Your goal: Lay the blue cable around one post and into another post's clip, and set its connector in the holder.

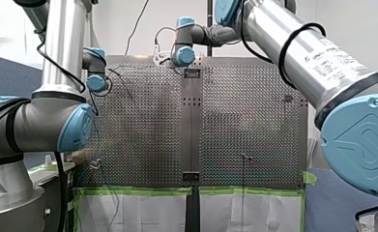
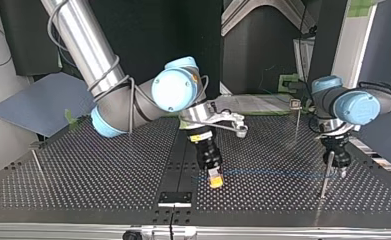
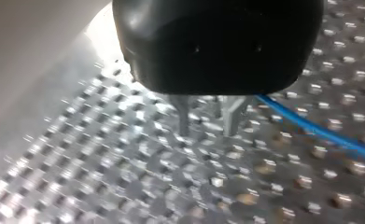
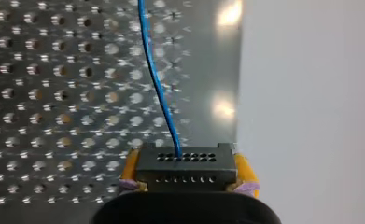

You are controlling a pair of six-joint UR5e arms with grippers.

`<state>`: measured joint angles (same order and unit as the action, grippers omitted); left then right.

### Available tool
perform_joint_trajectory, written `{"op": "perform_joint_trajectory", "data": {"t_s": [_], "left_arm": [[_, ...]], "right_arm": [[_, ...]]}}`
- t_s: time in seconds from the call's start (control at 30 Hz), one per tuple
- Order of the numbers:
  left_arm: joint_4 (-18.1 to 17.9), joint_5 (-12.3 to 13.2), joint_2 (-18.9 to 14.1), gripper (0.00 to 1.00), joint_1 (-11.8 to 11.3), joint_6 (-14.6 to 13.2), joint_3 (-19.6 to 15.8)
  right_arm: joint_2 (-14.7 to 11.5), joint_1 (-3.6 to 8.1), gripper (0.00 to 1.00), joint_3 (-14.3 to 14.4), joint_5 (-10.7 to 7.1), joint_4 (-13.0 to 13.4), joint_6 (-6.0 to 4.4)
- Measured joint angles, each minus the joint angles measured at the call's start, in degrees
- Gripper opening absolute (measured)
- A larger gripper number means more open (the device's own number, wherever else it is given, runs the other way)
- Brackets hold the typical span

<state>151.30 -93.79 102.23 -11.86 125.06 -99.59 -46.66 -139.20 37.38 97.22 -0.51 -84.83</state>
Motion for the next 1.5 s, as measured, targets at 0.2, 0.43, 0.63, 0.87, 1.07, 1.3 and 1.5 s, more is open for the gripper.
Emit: {"op": "perform_joint_trajectory", "data": {"t_s": [0.2, 0.43, 0.63, 0.87, 1.07, 1.3, 1.5], "left_arm": [[1.13, -0.01, 0.51, 1.00, 0.36, 1.25, 0.01], [2.16, -0.94, 0.53, 1.00, 0.72, 1.72, -0.03], [1.72, -1.04, 0.61, 1.00, 1.13, 1.61, -1.01], [0.99, -1.11, 0.61, 1.00, 1.69, 1.27, -1.72], [0.94, -1.23, 0.62, 1.00, 2.10, 1.16, -1.79], [1.01, -2.34, 0.63, 1.00, 2.19, 1.10, -1.81], [1.25, -4.64, 0.63, 1.00, 2.21, 0.92, -1.81]], "right_arm": [[0.04, 0.09, 0.00, 1.83, 0.57, 0.24, 0.06], [0.07, 0.38, 0.00, 4.66, 1.37, 1.37, 0.31], [0.08, 0.73, 0.00, 7.94, 2.36, 3.85, 0.14], [0.32, 1.03, 0.00, 11.46, 3.42, 7.21, -0.79], [0.36, 1.31, 0.00, 14.36, 3.99, 10.09, -1.26], [0.37, 2.42, 0.00, 17.30, 5.37, 13.04, -2.79], [0.37, 3.36, 0.00, 20.00, 7.58, 15.74, -2.69]]}}
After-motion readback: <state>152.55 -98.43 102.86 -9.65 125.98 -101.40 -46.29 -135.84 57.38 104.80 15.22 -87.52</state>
